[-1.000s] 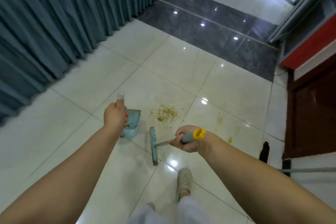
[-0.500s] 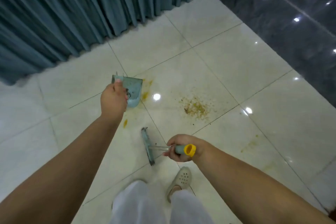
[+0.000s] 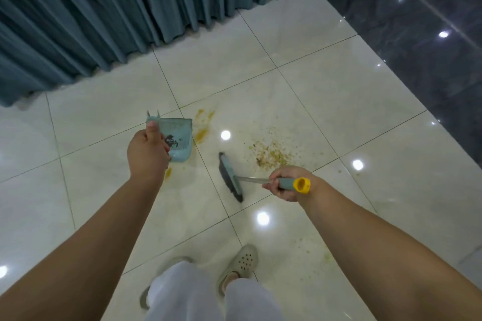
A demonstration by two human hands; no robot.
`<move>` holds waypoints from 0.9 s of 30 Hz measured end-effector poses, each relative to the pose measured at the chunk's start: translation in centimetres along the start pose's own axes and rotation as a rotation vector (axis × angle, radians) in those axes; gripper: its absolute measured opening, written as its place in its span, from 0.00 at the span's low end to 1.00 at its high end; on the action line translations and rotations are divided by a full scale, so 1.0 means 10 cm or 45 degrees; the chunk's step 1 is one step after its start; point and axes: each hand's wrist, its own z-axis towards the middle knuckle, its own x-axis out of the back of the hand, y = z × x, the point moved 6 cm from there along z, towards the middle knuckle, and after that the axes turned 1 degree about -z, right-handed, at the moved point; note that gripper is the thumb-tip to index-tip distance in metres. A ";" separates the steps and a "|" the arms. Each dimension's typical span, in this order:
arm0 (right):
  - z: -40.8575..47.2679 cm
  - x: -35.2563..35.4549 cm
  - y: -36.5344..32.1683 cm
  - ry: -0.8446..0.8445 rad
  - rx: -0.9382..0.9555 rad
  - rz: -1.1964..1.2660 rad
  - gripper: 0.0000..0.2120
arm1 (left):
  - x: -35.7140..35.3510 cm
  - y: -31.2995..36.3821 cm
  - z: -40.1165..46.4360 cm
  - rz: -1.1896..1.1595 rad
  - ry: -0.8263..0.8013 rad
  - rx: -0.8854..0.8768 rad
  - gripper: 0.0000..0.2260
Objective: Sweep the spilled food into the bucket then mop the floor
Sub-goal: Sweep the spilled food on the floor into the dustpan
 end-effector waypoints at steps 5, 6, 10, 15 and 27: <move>-0.07 0.33 -0.39 0.075 0.138 0.065 0.09 | -0.17 0.04 -0.07 -0.002 -0.029 -0.024 0.23; -0.09 0.38 -0.43 0.083 0.149 0.084 0.10 | -0.20 0.05 -0.07 0.005 -0.036 -0.027 0.23; -0.16 0.49 -0.53 0.098 0.185 0.122 0.10 | -0.26 0.12 0.01 -0.010 -0.047 -0.034 0.22; -0.26 0.34 -0.54 0.057 0.174 0.122 0.11 | -0.31 0.28 0.20 0.000 -0.069 -0.060 0.22; -0.04 -0.85 -0.90 -0.097 0.092 0.159 0.03 | -0.52 0.70 1.14 -0.013 -0.104 -0.064 0.22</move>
